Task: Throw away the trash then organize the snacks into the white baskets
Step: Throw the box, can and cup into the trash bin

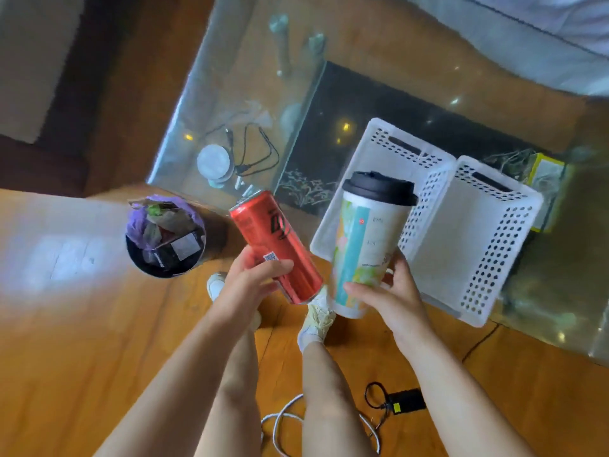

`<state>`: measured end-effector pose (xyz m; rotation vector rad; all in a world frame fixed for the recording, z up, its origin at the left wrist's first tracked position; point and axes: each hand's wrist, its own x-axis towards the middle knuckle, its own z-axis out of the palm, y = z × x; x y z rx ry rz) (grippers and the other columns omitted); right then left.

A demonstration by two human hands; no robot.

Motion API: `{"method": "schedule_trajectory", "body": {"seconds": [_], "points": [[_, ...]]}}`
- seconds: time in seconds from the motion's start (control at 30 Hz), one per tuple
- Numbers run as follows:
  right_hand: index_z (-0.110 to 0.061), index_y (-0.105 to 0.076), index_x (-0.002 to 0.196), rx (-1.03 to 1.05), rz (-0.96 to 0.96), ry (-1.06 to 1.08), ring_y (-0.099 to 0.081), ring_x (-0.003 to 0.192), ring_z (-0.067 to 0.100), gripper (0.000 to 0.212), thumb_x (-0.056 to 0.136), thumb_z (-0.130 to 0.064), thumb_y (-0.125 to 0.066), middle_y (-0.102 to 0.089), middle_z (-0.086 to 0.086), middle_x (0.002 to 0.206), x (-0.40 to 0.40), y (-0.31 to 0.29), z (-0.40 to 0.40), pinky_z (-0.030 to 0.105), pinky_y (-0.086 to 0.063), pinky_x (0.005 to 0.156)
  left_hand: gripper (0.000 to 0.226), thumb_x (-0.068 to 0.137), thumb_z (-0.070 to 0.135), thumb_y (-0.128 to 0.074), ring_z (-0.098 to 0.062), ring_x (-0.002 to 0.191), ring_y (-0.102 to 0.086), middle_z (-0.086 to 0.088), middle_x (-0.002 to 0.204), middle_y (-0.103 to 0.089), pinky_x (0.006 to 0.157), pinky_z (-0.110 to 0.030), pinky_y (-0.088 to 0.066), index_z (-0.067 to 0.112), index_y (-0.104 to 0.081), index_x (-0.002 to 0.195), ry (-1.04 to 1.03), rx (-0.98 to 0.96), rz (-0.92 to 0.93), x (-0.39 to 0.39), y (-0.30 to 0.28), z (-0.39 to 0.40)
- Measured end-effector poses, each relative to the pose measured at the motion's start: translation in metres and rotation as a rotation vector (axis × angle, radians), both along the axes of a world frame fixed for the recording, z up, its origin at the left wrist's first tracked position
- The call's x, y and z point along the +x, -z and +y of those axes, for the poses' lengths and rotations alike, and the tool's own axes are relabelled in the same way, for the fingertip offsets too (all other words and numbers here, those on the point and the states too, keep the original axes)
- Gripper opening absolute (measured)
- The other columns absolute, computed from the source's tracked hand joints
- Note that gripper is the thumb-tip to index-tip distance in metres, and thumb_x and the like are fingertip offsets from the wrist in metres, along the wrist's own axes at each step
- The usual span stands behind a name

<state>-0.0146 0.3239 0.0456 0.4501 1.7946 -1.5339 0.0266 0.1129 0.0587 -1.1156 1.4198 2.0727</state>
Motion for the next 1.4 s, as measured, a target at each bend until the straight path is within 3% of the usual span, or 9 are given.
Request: {"method": "schedule_trajectory", "body": {"seconds": [0.13,0.3,0.5,0.63,0.77,0.93,1.03,1.27,1.4], "points": [[-0.027,-0.045,0.122,-0.021,-0.089,-0.186,-0.061,0.104,0.009,0.075,0.059,-0.006,-0.080,-0.060,0.000,0.117,0.014,0.007,-0.072,0.017,-0.054,0.067,0.050,0.059,0.021,-0.069,-0.022,0.093,-0.060,-0.001,0.092,-0.064,0.095,-0.048,-0.043,0.012,-0.057,0.107,-0.164,-0.060,-0.069,0.045,0.007,-0.058],[-0.026,-0.045,0.115,0.021,-0.092,-0.333,-0.059,0.103,0.008,0.072,0.057,-0.002,-0.082,-0.060,-0.005,0.111,0.026,0.035,-0.162,0.011,-0.051,0.063,0.072,0.058,0.010,-0.072,-0.020,0.092,-0.065,-0.003,0.102,-0.063,0.070,-0.035,-0.056,0.018,-0.040,0.122,-0.384,-0.176,-0.112,0.094,0.037,-0.126],[-0.042,-0.044,0.104,0.089,-0.004,-0.452,-0.057,0.101,0.001,0.073,0.054,-0.007,-0.085,-0.058,-0.018,0.106,0.033,0.104,-0.261,0.008,-0.049,0.067,0.067,0.056,0.005,-0.083,-0.022,0.095,-0.067,-0.002,0.100,-0.068,0.070,-0.031,-0.055,0.020,-0.048,0.111,-0.474,-0.277,-0.245,0.132,0.101,-0.204],[-0.020,-0.050,0.116,0.255,0.091,-0.624,-0.053,0.099,0.011,0.075,0.052,-0.014,-0.088,-0.054,-0.017,0.092,0.039,0.168,-0.320,0.005,-0.036,0.067,0.069,0.056,-0.011,-0.078,-0.025,0.095,-0.062,-0.010,0.104,-0.066,0.066,-0.030,-0.052,0.008,-0.049,0.116,-0.489,-0.365,-0.218,0.133,0.159,-0.245],[-0.011,-0.046,0.127,0.335,0.216,-0.745,-0.046,0.112,0.020,0.085,0.053,-0.012,-0.088,-0.058,0.005,0.113,0.045,0.227,-0.352,-0.014,-0.010,0.073,0.074,0.057,-0.012,-0.077,-0.024,0.109,-0.060,-0.008,0.119,-0.063,0.088,-0.041,-0.052,0.016,-0.046,0.119,-0.560,-0.433,-0.155,0.120,0.210,-0.272],[-0.008,-0.056,0.119,0.401,0.173,-0.742,-0.052,0.118,0.024,0.075,0.052,-0.012,-0.089,-0.060,0.009,0.121,0.048,0.279,-0.362,0.032,-0.043,0.101,0.070,0.065,-0.011,-0.069,-0.016,0.101,-0.063,-0.006,0.114,-0.064,0.069,-0.015,-0.050,0.017,-0.041,0.123,-0.643,-0.386,-0.099,0.098,0.259,-0.290],[-0.009,-0.059,0.114,0.435,0.172,-0.715,-0.051,0.119,0.026,0.068,0.053,-0.014,-0.089,-0.061,0.010,0.120,0.049,0.292,-0.359,0.039,-0.043,0.102,0.070,0.064,-0.007,-0.071,-0.007,0.095,-0.062,0.000,0.108,-0.064,0.060,-0.007,-0.049,0.016,-0.042,0.124,-0.613,-0.377,-0.102,0.093,0.275,-0.292],[-0.015,-0.044,0.131,0.299,0.212,-0.641,-0.055,0.099,-0.006,0.078,0.065,0.012,-0.074,-0.043,-0.005,0.126,0.044,0.287,-0.348,0.004,-0.045,0.067,0.077,0.067,-0.024,-0.056,-0.005,0.102,-0.058,0.014,0.108,-0.061,0.066,-0.009,-0.049,0.036,-0.049,0.116,-0.448,-0.343,-0.075,0.095,0.284,-0.289],[-0.025,-0.040,0.136,0.329,0.229,-0.655,-0.053,0.087,0.002,0.083,0.070,0.017,-0.066,-0.034,-0.008,0.123,0.045,0.265,-0.342,0.004,-0.047,0.061,0.085,0.075,-0.022,-0.052,-0.016,0.128,-0.045,0.001,0.139,-0.048,0.088,-0.027,-0.047,0.021,-0.030,0.145,-0.438,-0.273,-0.209,0.102,0.270,-0.285]]}}
